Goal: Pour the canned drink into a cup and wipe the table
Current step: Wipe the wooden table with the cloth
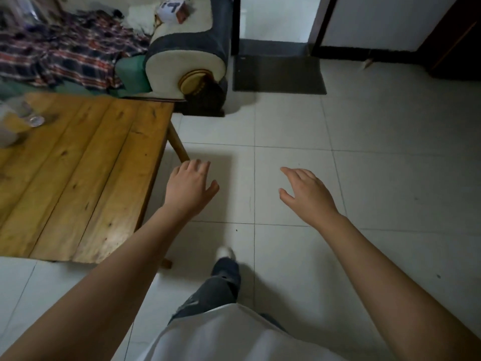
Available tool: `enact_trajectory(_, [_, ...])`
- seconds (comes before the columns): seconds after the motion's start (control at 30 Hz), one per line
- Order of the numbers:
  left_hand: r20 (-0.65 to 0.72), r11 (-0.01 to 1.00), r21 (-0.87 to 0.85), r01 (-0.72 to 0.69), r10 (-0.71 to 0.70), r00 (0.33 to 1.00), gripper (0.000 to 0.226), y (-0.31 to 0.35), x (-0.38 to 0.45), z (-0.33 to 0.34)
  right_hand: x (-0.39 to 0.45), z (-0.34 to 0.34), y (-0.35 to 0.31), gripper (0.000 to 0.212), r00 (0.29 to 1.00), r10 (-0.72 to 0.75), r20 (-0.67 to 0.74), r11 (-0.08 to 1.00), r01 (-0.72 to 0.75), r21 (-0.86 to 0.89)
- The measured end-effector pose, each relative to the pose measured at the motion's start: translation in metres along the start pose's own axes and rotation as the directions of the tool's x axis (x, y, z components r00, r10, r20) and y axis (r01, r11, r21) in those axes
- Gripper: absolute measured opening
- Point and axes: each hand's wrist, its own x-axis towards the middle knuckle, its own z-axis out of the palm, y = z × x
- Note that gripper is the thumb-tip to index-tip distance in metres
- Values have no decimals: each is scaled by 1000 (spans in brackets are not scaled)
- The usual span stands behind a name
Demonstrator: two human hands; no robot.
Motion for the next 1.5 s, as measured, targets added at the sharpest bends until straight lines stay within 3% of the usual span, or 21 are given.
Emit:
enact_trajectory(0.33, [7, 966, -18, 257, -256, 967, 47, -59, 103, 7, 176, 5, -15, 50, 969, -238, 64, 970, 240, -26])
enact_trajectory(0.73, [-5, 838, -24, 546, -546, 838, 50, -150, 202, -15, 377, 6, -86, 52, 830, -532, 167, 842, 540, -2])
enact_trajectory(0.87, [-23, 731, -57, 680, -682, 731, 64, -171, 201, -20, 427, 16, -120, 53, 740, -637, 215, 759, 651, 9])
enact_trajectory(0.93, [-16, 654, -66, 754, -756, 654, 54, -178, 201, -21, 451, 21, -136, 53, 685, -689, 236, 708, 706, 21])
enact_trajectory(1.1, [-29, 441, -86, 893, -898, 440, 50, -186, 202, -29, 501, 31, -178, 51, 473, -835, 279, 517, 849, 107])
enact_trajectory(1.27, [-31, 284, -104, 953, -959, 282, 51, -181, 207, -34, 523, 38, -208, 52, 291, -905, 310, 346, 928, 140])
enact_trajectory(1.5, [-39, 101, -148, 984, -995, 96, 54, -176, 197, -31, 538, 40, -242, 49, 122, -940, 318, 184, 968, 171])
